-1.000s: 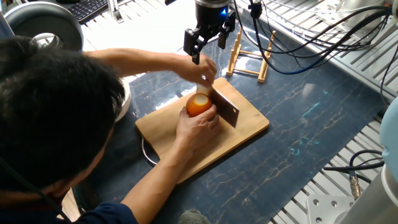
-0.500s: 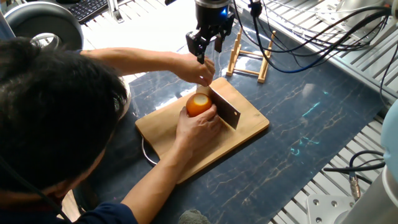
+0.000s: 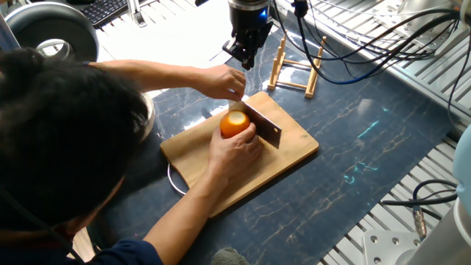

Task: Chop the orange

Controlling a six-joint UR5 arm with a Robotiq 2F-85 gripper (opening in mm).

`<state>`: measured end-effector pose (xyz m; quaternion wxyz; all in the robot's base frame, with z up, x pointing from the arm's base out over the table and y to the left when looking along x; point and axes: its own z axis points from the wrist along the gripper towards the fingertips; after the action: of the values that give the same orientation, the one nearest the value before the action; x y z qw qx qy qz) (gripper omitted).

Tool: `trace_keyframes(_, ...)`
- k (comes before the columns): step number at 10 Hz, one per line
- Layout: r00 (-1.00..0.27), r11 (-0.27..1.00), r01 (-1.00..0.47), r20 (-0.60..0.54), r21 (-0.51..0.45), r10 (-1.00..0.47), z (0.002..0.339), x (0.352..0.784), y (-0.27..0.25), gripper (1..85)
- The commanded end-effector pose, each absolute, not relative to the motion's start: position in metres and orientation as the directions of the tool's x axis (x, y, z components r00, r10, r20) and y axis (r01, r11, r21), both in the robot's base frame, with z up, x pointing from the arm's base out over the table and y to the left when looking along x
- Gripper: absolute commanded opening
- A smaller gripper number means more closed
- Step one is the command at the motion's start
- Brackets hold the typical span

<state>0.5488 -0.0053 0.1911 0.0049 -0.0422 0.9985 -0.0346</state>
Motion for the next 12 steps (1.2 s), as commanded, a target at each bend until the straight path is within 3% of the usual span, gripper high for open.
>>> trace_keyframes(1, -0.996, 0.994, -0.082, -0.012, -0.069, -0.083, 0.1926, 0.5501, -0.0036, 1.3)
trace_keyframes(12, -0.997, 0.995, -0.074, -0.016, -0.062, -0.076, 0.1937, 0.5498, -0.0024, 1.3)
